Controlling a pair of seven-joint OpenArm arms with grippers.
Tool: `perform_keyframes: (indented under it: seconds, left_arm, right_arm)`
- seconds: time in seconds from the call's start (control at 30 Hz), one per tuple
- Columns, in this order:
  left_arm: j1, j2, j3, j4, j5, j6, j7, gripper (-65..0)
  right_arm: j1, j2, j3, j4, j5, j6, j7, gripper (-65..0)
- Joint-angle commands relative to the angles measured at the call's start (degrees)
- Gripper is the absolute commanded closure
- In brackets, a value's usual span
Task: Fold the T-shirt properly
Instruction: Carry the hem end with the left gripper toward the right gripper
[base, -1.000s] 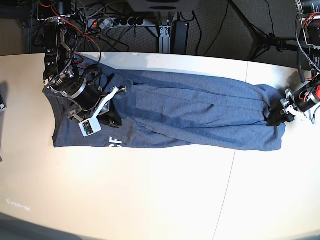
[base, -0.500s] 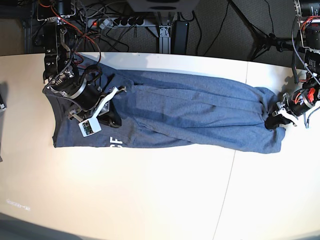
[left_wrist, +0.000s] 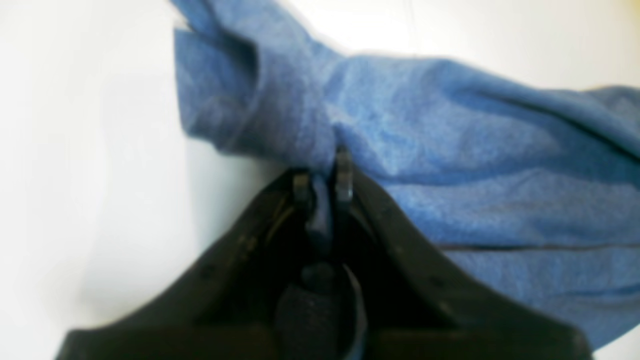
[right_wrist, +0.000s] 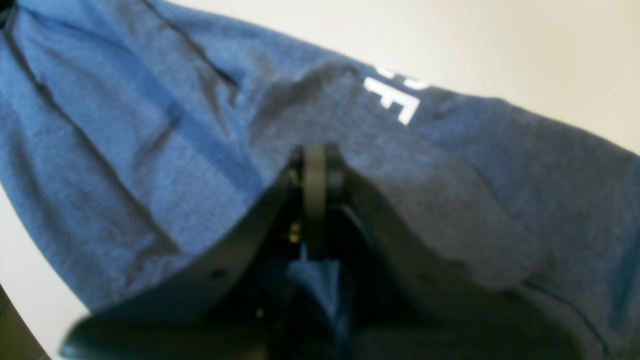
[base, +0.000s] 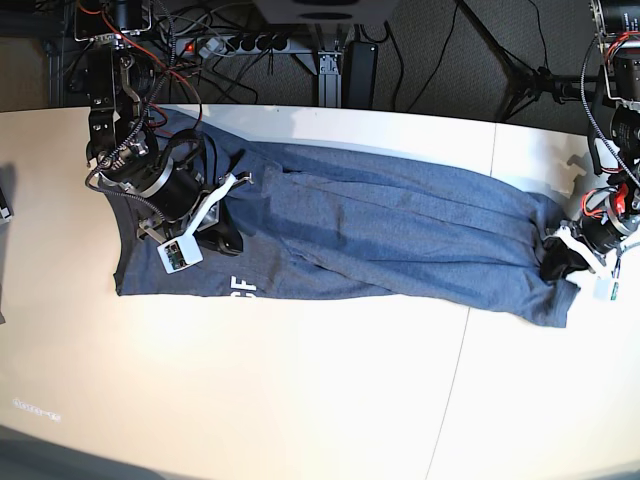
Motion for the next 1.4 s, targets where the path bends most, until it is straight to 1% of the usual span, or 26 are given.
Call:
perform_keyframes:
  seconds: [0.0,0.07,0.17,0.27,0.33,0.37,0.47,0.53,0.63,0.67,0.8,0.9,0.97,1.1,1.17,1.27,1.3,1.37]
  left_arm:
    - [-1.05,-1.84,-0.46,2.16,0.15,1.81,-1.42,0.0]
    - [-1.05,-2.38,-0.46,3.87,1.42,3.65,-1.44,0.0]
    - [-1.03,-2.84,-0.46,5.14,2.71,4.24,-1.4,0.0]
    - [-1.03,-2.82,-0.46,5.31,3.17,4.22,-1.38,0.0]
    - [-1.05,-2.84,-0.46,5.31,5.27,4.31,-1.4,0.0]
    - [-1.05,-2.84,-0.46,5.33,6.51,4.81,-1.4,0.0]
    - [-1.05,-2.84,-0.46,5.46,10.27,7.89,-1.38,0.0]
    - [-0.74,-2.82,-0.46,6.84,12.35,8.79,-1.31,0.0]
    - [1.27,-2.82,-0.46,12.22,13.7,8.94,-1.18,0.0]
    - [2.23,-2.8,-0.44,14.6,14.08,9.49,-1.18,0.0]
    - [6.62,-2.78,-0.44,25.0,16.76,14.78,-1.18,0.0]
    - [10.03,-2.62,-0.44,31.47,18.45,17.2,-1.14,0.0]
    - [12.17,-1.62,-0.44,35.26,20.31,17.55,-1.14,0.0]
    - [15.15,2.03,0.66,41.35,22.18,17.57,-1.09,0.0]
    - [15.47,3.78,3.17,43.45,23.82,17.57,-0.92,0.0]
    - [15.41,6.25,9.44,44.33,28.02,17.81,-1.07,0.0]
    - [15.41,7.13,11.76,44.33,29.57,18.56,-1.09,0.0]
    - [15.41,8.9,16.22,44.33,32.61,21.9,-1.2,0.0]
  right_arm:
    - [0.68,0.33,0.24,0.87,1.57,1.07,1.16,0.0]
    - [0.94,0.33,0.24,0.92,4.44,1.09,1.14,0.0]
    - [2.23,0.33,0.24,1.57,7.21,1.53,1.11,0.0]
    - [3.89,0.33,0.24,3.28,7.34,1.51,0.61,0.0]
    - [4.74,0.31,0.24,4.52,7.69,1.51,-0.66,0.0]
    - [4.94,0.31,0.24,4.96,8.28,1.49,-1.11,0.0]
    - [4.92,0.28,0.24,5.4,8.81,1.49,-1.2,0.0]
    - [4.92,0.31,0.24,5.4,8.76,1.49,-1.2,0.0]
    - [4.92,0.31,0.24,5.4,8.7,1.49,-1.2,0.0]
    - [4.92,0.31,0.24,5.4,8.52,1.49,-1.2,0.0]
    - [4.94,0.31,0.24,5.38,8.55,1.49,-1.2,0.0]
    - [4.92,0.31,0.24,5.38,8.52,1.49,-1.2,0.0]
    - [4.92,0.31,0.24,5.38,8.17,1.46,-1.2,0.0]
    - [4.94,0.31,0.24,5.38,8.11,1.46,-1.2,0.0]
    - [4.92,0.33,0.24,5.38,7.91,1.46,-1.2,0.0]
    - [4.92,0.33,0.24,5.38,7.91,1.46,-1.22,0.0]
    - [4.9,0.33,0.24,5.38,7.91,1.49,-1.25,0.0]
    - [4.92,0.35,0.24,5.38,7.93,1.49,-1.22,0.0]
